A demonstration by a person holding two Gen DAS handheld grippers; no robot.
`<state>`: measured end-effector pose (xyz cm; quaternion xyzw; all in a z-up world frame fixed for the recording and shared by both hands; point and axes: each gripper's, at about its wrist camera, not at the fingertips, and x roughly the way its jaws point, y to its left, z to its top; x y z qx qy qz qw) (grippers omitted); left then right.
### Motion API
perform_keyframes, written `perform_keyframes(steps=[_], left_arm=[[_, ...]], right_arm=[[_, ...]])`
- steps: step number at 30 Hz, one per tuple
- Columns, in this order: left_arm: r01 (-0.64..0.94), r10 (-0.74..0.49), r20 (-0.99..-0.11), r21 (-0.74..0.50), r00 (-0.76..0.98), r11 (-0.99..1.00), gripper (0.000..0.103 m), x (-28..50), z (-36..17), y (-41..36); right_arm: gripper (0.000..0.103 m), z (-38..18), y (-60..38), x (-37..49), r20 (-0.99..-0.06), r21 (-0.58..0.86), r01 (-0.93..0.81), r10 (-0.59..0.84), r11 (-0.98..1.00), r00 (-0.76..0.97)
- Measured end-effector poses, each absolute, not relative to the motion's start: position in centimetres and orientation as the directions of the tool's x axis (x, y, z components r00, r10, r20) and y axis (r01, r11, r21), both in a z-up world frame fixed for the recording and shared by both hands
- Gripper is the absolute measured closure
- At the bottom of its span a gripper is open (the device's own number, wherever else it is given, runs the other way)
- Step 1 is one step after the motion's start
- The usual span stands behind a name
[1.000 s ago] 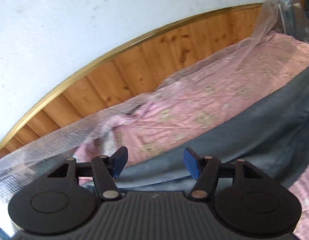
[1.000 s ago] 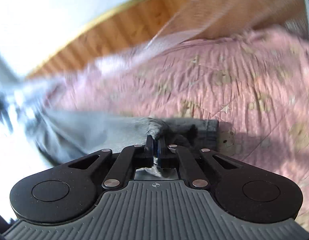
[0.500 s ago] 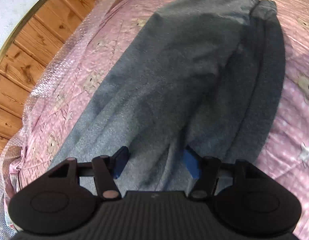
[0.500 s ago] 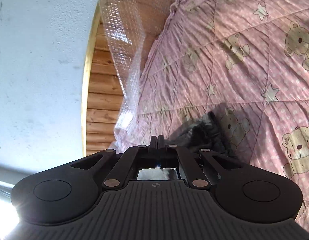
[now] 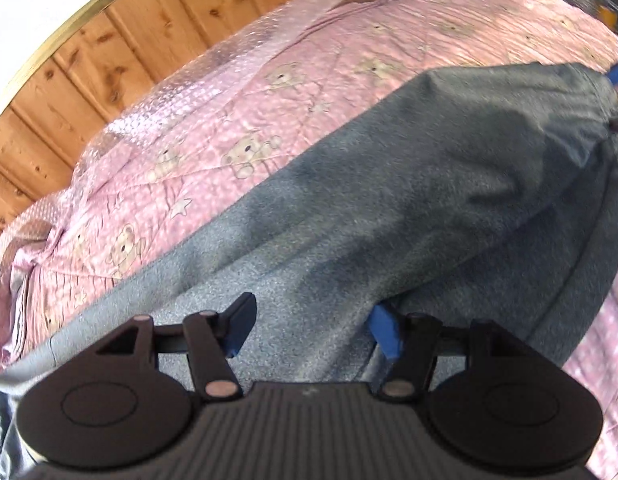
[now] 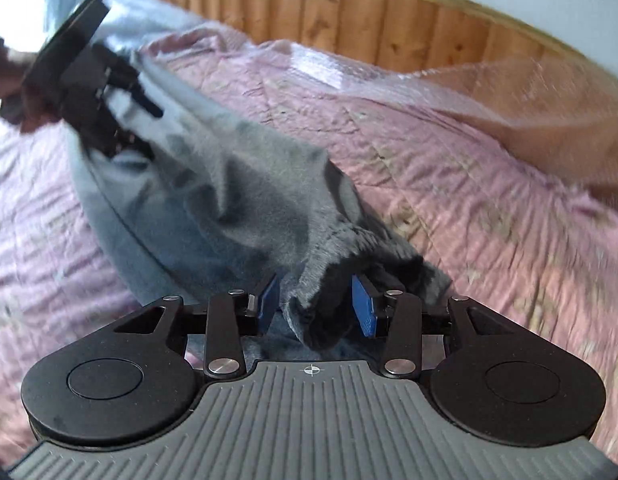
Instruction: Fold clothes
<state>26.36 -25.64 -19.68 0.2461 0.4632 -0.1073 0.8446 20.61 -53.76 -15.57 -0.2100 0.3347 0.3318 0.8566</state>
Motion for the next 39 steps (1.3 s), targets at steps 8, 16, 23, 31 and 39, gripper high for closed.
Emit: perform_keyframes(steps=[8,16,23,31,39], left_arm=[[0.373,0.051,-0.835,0.298,0.548,0.879,0.04,27.5,-19.4,-24.7],[0.283,0.029,-0.836,0.217,0.547,0.934,0.04,29.3,-18.7,-23.1],[0.319,0.021,-0.804,0.259,0.594,0.912,0.039,29.0,-16.7,-23.3],[0.476,0.068,-0.819,0.396,0.57,0.785,0.039,26.0,-18.1,-24.4],[0.567,0.01,-0.82,0.404,0.572,0.718,0.039,23.5,-20.7,-28.2]], right_arm=[[0.067,-18.0,-53.1,22.3,-0.787,-0.088,-0.766,0.426,0.637,0.446],[0.07,-17.7,-53.3,22.9,-0.763,-0.007,-0.797,0.512,0.604,0.395],[0.102,-12.9,-59.4,26.7,-0.577,0.506,-0.593,0.756,0.627,0.308],[0.102,-16.8,-65.6,32.1,-0.475,0.86,-0.006,0.804,0.51,0.357],[0.102,-16.8,-65.5,31.2,-0.462,0.859,-0.067,0.825,0.507,0.325]])
